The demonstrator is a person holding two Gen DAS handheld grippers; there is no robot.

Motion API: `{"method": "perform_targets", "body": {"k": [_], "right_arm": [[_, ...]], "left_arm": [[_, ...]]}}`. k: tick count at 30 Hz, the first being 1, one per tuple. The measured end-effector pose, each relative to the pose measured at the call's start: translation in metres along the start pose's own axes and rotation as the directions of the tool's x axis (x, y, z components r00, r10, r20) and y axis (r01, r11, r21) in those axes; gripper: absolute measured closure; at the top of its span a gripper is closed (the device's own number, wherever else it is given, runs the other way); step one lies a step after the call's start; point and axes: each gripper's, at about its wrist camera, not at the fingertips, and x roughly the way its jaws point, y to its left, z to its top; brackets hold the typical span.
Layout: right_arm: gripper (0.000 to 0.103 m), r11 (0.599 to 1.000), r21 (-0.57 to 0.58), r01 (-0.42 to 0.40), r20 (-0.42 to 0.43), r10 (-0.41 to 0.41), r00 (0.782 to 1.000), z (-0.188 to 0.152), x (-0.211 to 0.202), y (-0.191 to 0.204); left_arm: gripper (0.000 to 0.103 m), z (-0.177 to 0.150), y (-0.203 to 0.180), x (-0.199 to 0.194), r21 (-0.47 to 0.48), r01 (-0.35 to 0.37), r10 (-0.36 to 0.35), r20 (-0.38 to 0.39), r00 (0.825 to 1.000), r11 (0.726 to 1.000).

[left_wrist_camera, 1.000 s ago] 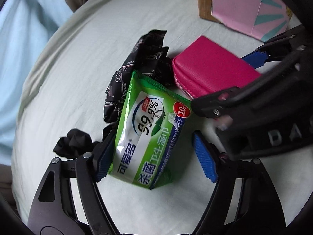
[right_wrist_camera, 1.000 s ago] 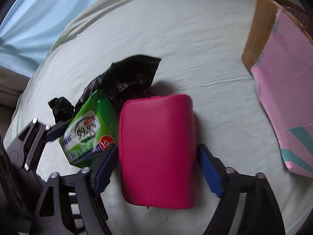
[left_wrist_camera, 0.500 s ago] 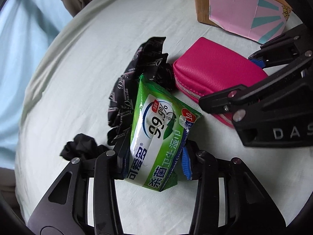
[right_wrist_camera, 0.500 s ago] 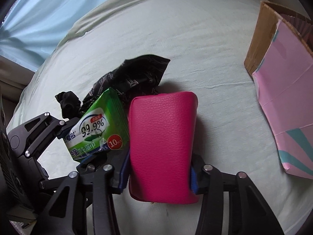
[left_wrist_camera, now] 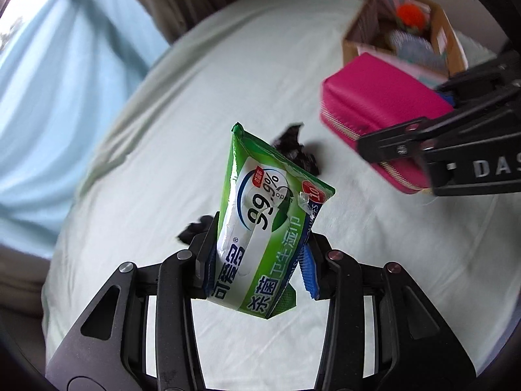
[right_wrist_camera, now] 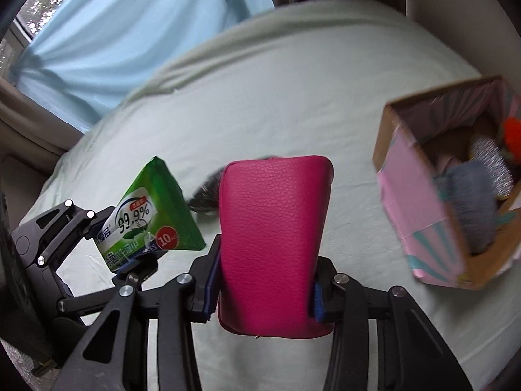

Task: Organize soft objects
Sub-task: 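Lift and carry the wipes pack and pink pouch over the box with both tools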

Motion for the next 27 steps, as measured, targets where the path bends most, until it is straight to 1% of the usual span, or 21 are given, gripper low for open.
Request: {"method": "perform_targets", "body": {"k": [3,5,8,11,14,16,19,22,25,27], "right_arm": [[0.063,1.0,-0.02,-0.004,0.042,0.005,0.999,0.004,-0.04,0.002],[0.063,0.999,-0.032,-0.005,0.067,0.008,0.998,0.008,-0.071,0.002],[0.063,0.999,-0.05,-0.003,0.091,0.008,0.996,0.012,-0.105,-0.001],[0.063,0.999,-0.036,-0.025,0.112,0.029,0.993,0.018,-0.14,-0.012],[0.063,0.999,-0.036,-0.007,0.138,0.012,0.99,0.028,-0.163,-0.021],[0.063,1.0,-0.028,-0.007,0.15,0.011,0.989,0.034,-0.181,-0.035],[0.063,0.999,-0.04,0.01,0.163,-0.004,0.987,0.041,-0.206,-0.057],[0.063,0.999,-0.051,0.008,0.164,0.001,0.986,0.055,-0.223,-0.084],[0.063,0.997,-0.076,0.009,0.156,0.003,0.988,0.068,-0.234,-0.109],[0.063,0.995,-0.099,0.012,0.145,0.002,0.989,0.078,-0.237,-0.129]], "left_arm": [[0.066,0.012,0.005,-0.036,-0.048,-0.017,0.018,0.027,0.999,0.999],[0.066,0.022,0.009,-0.061,-0.087,-0.016,0.02,0.047,0.999,0.996],[0.066,0.038,0.01,-0.092,-0.124,-0.012,0.022,0.078,0.997,0.992],[0.066,0.062,0.009,-0.123,-0.163,0.005,0.013,0.113,0.994,0.987],[0.066,0.083,0.003,-0.145,-0.195,0.031,-0.005,0.135,0.991,0.98],[0.066,0.101,-0.002,-0.155,-0.222,0.047,-0.017,0.135,0.991,0.974],[0.066,0.126,-0.011,-0.165,-0.255,0.047,-0.014,0.133,0.991,0.966],[0.066,0.153,-0.024,-0.169,-0.308,0.051,-0.011,0.129,0.992,0.95],[0.066,0.175,-0.04,-0.166,-0.373,0.053,-0.012,0.113,0.993,0.926],[0.066,0.192,-0.052,-0.159,-0.423,0.056,-0.016,0.099,0.995,0.904]]}}
